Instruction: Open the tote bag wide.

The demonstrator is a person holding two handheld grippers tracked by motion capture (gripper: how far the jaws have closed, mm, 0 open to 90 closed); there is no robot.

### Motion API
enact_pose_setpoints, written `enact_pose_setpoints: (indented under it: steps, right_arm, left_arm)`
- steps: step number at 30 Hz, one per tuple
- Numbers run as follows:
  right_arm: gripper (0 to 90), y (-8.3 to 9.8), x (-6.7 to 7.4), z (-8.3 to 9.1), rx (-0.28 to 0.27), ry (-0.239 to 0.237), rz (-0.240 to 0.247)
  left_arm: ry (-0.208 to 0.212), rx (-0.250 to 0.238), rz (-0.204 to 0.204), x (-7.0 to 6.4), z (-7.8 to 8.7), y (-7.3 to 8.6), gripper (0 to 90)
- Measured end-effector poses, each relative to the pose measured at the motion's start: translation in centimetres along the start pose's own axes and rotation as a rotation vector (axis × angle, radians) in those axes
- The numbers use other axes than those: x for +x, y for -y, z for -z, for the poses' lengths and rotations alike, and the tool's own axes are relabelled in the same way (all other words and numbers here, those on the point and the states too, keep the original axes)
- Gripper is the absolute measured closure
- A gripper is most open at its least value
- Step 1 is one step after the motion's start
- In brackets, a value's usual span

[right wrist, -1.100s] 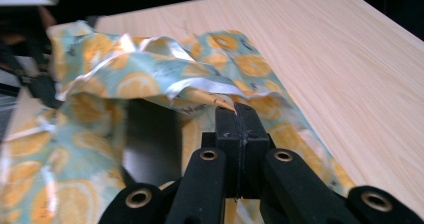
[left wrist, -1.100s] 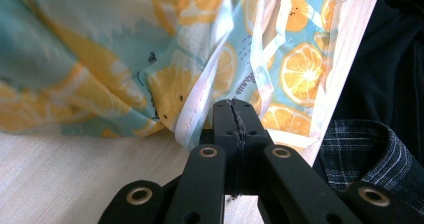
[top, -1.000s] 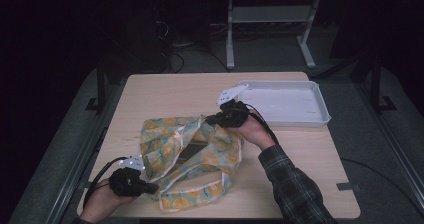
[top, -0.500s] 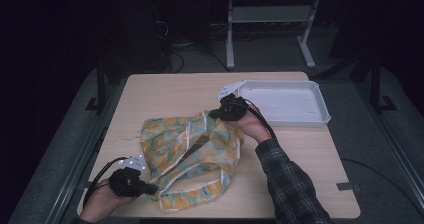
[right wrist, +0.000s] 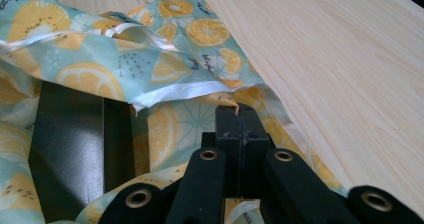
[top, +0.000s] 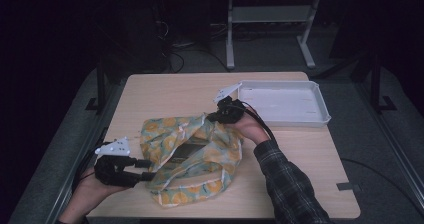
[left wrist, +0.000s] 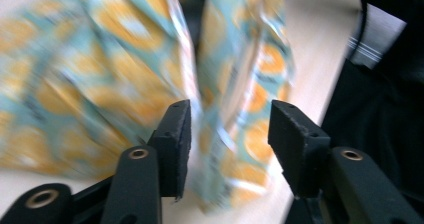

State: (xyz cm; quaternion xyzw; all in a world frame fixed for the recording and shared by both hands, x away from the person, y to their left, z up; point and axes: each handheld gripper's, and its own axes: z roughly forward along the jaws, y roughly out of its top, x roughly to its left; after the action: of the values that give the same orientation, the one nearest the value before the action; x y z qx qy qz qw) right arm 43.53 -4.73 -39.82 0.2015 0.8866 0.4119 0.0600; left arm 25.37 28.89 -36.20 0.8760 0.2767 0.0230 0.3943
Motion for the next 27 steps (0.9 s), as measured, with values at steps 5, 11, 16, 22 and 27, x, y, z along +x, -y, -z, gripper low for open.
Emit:
enact_pose_setpoints:
  steps: [5, 11, 16, 22, 27]
  right_arm:
    - [89.2, -0.1, 0.1, 0.0, -0.002, -0.002, 0.010]
    - [89.2, -0.1, 0.2, 0.1, 0.001, -0.012, 0.014]
    - [89.2, 0.0, 0.2, 0.1, -0.002, -0.017, 0.013]
    - [89.2, -0.1, 0.3, 0.2, -0.003, -0.012, 0.025]
    - [89.2, -0.2, 0.5, 0.2, -0.008, -0.014, 0.027]
  left_arm:
    - [-0.087, -0.018, 0.015, 2.2, -0.6, -2.8, 40.9]
    - [-0.114, 0.027, 0.035, 3.9, -3.4, -4.1, 38.4]
    - [-0.129, 0.065, 0.054, 4.9, -4.6, -4.0, 52.1]
    - [-0.139, 0.101, 0.056, 5.9, -5.0, -3.7, 80.0]
    - [-0.196, 0.047, 0.110, 7.5, -4.4, -3.5, 89.6]
